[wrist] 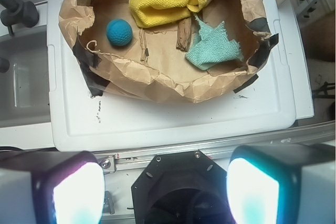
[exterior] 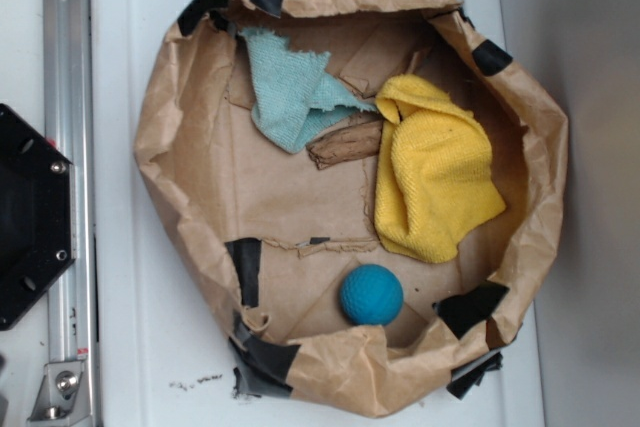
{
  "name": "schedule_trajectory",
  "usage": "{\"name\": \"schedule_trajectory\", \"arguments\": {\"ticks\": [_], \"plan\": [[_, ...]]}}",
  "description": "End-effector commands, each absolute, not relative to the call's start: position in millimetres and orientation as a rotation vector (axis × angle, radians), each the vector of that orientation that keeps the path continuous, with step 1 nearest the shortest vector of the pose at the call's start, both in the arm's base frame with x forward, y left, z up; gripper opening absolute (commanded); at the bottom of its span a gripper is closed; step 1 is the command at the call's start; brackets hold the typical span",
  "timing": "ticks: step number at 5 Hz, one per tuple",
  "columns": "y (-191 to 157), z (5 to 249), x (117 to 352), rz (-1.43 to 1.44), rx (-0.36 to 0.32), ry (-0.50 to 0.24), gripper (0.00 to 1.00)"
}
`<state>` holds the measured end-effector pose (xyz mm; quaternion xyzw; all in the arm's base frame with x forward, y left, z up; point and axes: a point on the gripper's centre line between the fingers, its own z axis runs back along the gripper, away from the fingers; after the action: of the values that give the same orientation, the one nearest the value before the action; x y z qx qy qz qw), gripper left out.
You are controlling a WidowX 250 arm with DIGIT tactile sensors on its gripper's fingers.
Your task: Grab the blue cloth.
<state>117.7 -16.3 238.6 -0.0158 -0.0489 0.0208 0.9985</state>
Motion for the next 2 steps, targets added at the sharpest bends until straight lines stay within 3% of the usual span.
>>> {"name": "schedule_trajectory", "arguments": {"ticks": [1, 2], "plan": [[-16.3, 238.6, 117.7, 0.042, -0.032, -0.098, 1.00], [2.5, 209.4, 167.7, -0.004, 0.094, -0.098, 1.00]]}}
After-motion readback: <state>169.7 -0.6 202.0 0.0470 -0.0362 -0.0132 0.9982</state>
